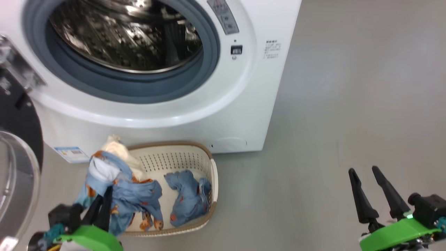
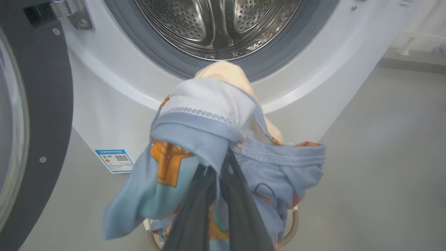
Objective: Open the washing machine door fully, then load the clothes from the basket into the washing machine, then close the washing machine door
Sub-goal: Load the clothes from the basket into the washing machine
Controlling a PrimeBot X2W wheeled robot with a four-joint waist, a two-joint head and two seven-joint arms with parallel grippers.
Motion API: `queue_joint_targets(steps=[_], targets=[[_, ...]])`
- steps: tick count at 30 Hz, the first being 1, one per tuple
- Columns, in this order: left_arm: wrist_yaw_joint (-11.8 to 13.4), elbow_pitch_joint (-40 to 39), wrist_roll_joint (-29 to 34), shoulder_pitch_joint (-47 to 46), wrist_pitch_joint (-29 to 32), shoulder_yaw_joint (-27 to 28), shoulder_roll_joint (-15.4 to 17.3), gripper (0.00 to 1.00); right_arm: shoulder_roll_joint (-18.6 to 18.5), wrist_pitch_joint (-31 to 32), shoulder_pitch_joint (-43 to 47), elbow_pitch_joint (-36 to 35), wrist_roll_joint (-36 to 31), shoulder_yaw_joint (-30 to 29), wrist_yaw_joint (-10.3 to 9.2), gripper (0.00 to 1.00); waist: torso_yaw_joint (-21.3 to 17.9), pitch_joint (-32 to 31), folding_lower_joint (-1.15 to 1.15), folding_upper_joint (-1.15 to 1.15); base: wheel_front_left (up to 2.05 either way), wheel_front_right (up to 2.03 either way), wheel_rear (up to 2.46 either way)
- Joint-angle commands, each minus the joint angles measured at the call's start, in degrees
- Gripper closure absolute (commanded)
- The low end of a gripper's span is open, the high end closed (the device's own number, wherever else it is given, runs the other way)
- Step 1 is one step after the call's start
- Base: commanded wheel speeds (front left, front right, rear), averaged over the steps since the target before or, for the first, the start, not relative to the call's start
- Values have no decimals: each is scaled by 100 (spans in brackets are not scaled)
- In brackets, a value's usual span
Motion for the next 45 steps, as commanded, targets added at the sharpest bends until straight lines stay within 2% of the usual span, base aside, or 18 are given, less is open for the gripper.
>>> queue_joint_targets(steps=[1, 8, 14, 25, 34, 45], targets=[[-1, -416, 126, 170, -78, 318, 77, 100, -112, -28, 129, -135, 106, 82, 9, 0, 70, -397, 0, 0, 0, 0, 0], [7, -1385, 457, 1094, -78, 765, -177, 100, -148, -28, 506, -172, 112, 8, 9, 0, 80, -786, 0, 0, 0, 0, 0], [33, -2062, 664, 1714, -79, 990, -330, 100, -160, -28, 675, -233, 106, -38, 9, 0, 75, -866, 0, 0, 0, 0, 0], [23, -2458, 763, 1960, -79, 1118, -485, 100, -149, -28, 736, -297, 98, -104, 9, 0, 96, -827, 0, 0, 0, 0, 0], [5, -2361, 783, 1259, -79, 1014, -473, 100, -113, -28, 504, -382, 95, -100, 9, 0, 39, -369, 0, 0, 0, 0, 0], [-4, -1656, 906, -895, -79, 814, -231, 100, 21, -28, -197, -458, 122, -56, 9, 0, -147, 830, 0, 0, 0, 0, 0]])
